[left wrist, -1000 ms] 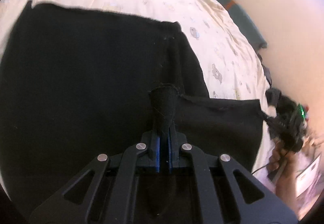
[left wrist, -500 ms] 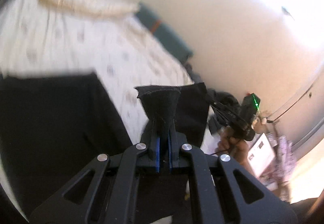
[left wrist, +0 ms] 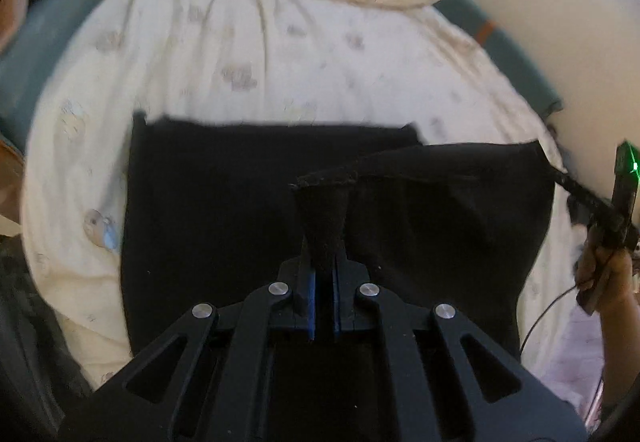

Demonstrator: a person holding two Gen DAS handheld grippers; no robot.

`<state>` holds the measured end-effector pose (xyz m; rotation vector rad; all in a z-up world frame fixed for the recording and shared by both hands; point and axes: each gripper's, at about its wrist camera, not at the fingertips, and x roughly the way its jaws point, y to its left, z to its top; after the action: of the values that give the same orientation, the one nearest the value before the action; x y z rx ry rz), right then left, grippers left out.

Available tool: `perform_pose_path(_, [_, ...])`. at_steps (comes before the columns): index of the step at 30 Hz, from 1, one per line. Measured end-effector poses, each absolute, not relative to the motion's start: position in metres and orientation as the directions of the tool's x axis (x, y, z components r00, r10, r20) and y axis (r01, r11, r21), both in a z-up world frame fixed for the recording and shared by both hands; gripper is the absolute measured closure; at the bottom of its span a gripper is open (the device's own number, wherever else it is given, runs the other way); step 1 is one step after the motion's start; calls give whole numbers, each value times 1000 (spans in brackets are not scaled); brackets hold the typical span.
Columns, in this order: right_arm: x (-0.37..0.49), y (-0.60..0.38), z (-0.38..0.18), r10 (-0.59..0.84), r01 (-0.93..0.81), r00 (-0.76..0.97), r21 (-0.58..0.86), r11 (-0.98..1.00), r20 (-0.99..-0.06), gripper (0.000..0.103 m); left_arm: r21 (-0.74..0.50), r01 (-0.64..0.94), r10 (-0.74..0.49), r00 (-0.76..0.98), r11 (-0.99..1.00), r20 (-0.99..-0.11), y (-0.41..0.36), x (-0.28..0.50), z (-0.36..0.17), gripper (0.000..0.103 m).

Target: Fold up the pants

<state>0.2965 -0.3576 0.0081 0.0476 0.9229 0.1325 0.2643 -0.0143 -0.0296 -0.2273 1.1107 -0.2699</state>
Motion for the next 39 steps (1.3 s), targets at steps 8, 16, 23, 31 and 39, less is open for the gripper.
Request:
perform_pose_path(8, [348,-349,-27,143,-116,635,90,989,-759,102,-440,116,-426,551,890,-717,23,287,-39,99])
perform_pose_path(16, [429,-319,-108,102,-88,473,68,994,-875,99,-303,-34,-258,437,952,-862,20,354,-118,95])
perform_pose_path(23, [412,-343,-98,85,-11,461,90,996,-884,48,-239,-127,-158,453,963,-877,26,345,-112,32])
perform_pose_path(31, [321,-363,-29,177,-33,497,186,982,-849,47,-323,-101,-229,514,941,-827,36,271,-71,32])
perform_pose_path(39, [196,-366,-6,252,29,513,311,950,-821,47,-385,-25,-325,487,923,-811,2,161,-56,32])
